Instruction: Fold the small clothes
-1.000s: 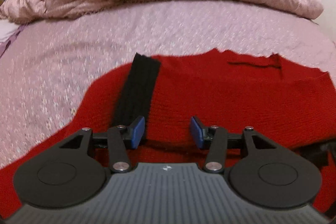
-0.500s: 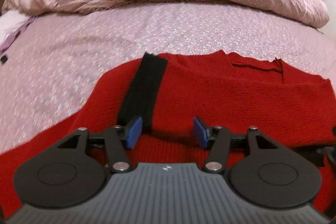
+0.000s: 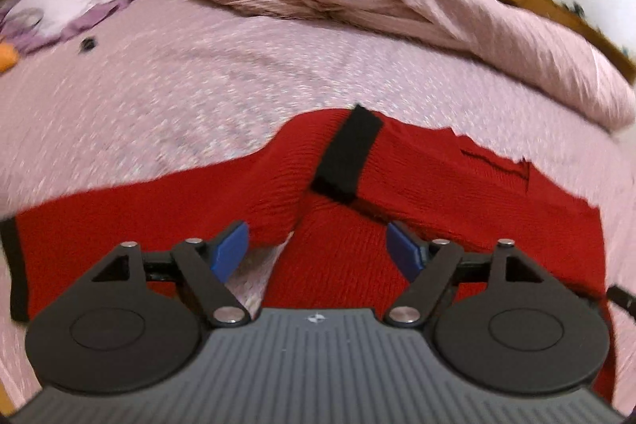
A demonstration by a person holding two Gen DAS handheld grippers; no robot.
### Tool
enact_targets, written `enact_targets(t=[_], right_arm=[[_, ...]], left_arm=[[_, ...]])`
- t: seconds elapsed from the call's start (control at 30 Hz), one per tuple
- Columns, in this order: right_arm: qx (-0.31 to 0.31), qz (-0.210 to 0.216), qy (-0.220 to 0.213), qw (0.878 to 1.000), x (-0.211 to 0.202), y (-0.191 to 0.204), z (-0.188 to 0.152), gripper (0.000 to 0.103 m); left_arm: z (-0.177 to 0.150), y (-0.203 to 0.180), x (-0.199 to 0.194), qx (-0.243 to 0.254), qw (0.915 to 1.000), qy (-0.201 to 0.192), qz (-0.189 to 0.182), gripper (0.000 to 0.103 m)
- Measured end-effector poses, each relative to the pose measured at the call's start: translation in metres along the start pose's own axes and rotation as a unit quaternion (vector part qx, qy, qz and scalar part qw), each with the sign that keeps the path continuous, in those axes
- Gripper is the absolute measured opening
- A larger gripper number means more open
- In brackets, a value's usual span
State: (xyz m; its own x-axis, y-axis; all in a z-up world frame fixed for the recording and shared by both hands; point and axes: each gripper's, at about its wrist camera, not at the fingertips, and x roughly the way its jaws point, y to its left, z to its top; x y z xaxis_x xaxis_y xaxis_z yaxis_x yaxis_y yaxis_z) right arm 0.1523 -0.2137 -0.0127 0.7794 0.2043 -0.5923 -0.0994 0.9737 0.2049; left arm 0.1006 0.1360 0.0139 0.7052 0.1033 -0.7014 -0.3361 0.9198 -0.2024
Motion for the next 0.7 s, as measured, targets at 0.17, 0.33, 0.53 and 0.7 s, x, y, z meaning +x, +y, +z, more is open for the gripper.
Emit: enact_targets(t=[0.17, 0.33, 0.53, 0.7], right_arm=[[0.0, 0.002, 0.003, 1.0, -0.015, 0.002, -0.005, 0.052], [0.001, -0.003, 0.006, 1.0, -0.026, 0.0, -0.013, 0.052], [0.001, -0.009, 0.004, 1.0, -0.035, -0.002, -0.022, 0.052], [0.0, -0.012, 0.006, 1.0, -0.036, -0.001, -0.026, 0.052]], left_arm=[[-0.013, 0.028, -0.02, -0.08, 0.9968, -0.008, -0.002, 0.086], [-0.024, 0.058, -0.032, -0.157, 0.9874, -0.021, 0.01, 0.087], [-0.04, 0.102, -0.04, -0.252, 0.9667, -0.035, 0.027, 0.088], [-0.053, 0.129, -0.037, -0.305, 0.95, -0.033, 0.056, 0.088]])
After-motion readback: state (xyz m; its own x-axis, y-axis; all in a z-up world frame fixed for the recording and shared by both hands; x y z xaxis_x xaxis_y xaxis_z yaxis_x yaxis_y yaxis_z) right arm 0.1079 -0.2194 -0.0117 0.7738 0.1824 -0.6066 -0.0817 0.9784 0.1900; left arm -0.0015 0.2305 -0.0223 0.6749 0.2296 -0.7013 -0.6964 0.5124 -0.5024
